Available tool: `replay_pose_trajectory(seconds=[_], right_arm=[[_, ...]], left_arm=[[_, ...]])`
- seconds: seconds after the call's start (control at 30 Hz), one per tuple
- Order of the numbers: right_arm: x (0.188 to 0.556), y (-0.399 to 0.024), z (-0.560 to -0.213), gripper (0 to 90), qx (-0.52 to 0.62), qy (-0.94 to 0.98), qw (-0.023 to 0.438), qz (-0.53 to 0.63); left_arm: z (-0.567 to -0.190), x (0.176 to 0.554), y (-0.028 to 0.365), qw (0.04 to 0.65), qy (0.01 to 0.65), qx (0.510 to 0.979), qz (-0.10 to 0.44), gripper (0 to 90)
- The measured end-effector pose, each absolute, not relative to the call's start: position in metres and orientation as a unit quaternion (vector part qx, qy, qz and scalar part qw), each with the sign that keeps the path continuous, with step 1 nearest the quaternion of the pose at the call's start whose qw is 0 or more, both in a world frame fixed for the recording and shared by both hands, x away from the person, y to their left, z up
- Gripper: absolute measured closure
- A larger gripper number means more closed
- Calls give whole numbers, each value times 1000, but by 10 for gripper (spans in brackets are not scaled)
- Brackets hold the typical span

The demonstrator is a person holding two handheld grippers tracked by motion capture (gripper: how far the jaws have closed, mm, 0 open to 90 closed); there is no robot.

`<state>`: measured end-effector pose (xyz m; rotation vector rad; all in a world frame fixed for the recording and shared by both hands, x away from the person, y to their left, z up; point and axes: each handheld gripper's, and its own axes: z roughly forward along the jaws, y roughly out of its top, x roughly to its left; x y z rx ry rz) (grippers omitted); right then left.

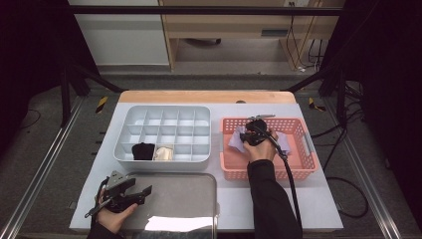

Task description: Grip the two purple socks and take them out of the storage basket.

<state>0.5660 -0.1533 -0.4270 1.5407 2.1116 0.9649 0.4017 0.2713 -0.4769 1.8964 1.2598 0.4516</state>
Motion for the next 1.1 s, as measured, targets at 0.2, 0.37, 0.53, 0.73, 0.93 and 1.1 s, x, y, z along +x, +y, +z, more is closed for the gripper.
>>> replay_pose_trajectory(seconds=[0.2, 0.37, 0.53, 0.73, 0.93, 1.1], right_arm=[[557, -160, -412, 813, 537, 734, 185, 372], [544, -166, -395, 814, 523, 730, 193, 395], [526, -172, -379, 813, 506, 727, 201, 419], [502, -179, -364, 812, 481, 730, 216, 435], [478, -181, -350, 812, 453, 730, 215, 465], [453, -182, -339, 812, 424, 732, 216, 488]], left_arm=[[-476, 401, 272, 400, 501, 746, 180, 246], [-476, 400, 272, 398, 504, 743, 188, 235], [-476, 400, 271, 394, 506, 743, 190, 214], [-477, 399, 269, 386, 500, 752, 190, 217], [-474, 397, 273, 400, 510, 737, 195, 222], [-473, 396, 271, 394, 510, 742, 185, 270]])
